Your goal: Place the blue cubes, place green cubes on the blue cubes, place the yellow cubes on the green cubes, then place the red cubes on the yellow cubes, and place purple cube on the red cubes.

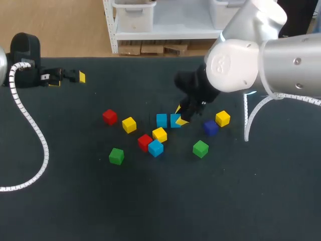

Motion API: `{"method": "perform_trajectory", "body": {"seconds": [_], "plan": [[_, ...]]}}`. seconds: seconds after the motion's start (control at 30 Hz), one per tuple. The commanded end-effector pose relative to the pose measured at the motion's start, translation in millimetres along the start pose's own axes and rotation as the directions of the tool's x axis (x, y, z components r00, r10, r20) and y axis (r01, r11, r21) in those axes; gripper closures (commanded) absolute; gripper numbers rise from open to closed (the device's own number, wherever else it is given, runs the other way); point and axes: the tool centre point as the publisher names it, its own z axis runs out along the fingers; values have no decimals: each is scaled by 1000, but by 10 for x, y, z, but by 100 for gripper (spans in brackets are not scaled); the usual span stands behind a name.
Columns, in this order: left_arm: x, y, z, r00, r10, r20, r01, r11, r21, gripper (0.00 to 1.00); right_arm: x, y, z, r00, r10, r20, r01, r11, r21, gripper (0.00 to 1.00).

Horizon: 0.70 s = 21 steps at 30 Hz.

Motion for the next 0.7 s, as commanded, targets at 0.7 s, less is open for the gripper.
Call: {"method": "perform_trajectory", "body": {"seconds": [0.7], "plan": [[0, 0, 0, 1000, 0, 0, 0, 1000, 0, 0, 32, -23, -15, 1000, 0, -4, 0, 1000, -9, 68]]}}
